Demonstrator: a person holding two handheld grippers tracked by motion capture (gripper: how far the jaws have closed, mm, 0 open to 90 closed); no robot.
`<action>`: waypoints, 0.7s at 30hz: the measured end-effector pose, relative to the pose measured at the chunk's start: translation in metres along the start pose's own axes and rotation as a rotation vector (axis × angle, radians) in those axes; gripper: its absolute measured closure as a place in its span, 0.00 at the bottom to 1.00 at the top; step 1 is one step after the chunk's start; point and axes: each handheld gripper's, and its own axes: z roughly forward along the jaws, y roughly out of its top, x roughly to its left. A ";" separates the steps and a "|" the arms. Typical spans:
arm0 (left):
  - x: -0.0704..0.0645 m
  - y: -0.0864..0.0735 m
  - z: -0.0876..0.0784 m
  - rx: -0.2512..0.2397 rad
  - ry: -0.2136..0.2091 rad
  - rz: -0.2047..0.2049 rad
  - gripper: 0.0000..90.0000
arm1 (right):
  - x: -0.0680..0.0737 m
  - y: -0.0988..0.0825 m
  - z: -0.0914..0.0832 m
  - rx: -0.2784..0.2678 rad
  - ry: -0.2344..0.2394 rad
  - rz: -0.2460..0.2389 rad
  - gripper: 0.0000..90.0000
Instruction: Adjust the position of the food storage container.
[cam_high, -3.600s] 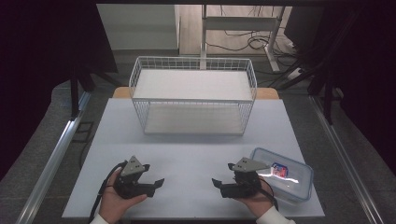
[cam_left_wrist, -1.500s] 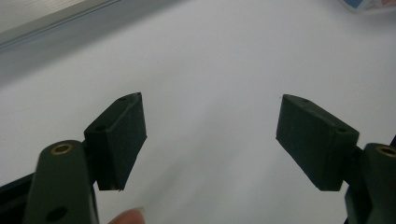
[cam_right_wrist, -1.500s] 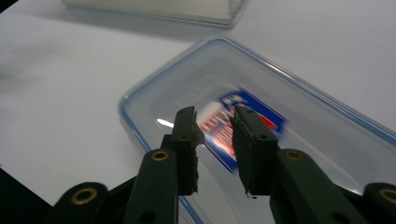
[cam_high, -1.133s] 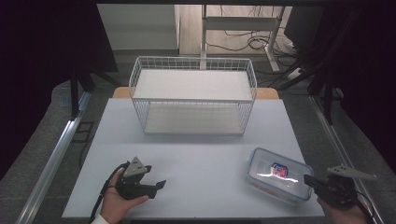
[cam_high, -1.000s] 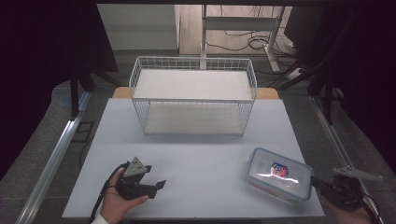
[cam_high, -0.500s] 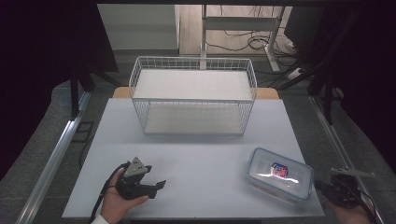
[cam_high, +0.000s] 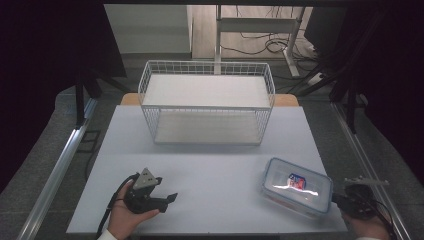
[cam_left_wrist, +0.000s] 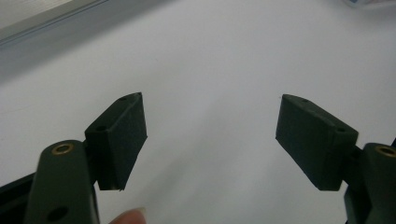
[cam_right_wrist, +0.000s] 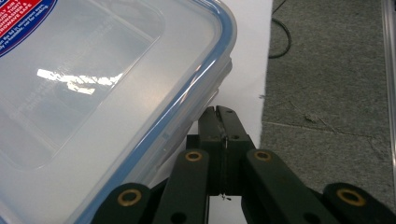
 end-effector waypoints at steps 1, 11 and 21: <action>0.000 0.000 0.000 0.000 0.000 0.000 0.27 | 0.003 0.002 0.002 0.001 0.006 -0.010 0.98; 0.002 0.001 -0.002 -0.012 0.005 -0.010 0.27 | 0.026 0.017 0.013 0.014 0.036 -0.069 0.98; 0.004 0.001 -0.003 -0.015 0.011 -0.014 0.27 | 0.051 0.042 0.031 0.022 0.062 -0.136 0.99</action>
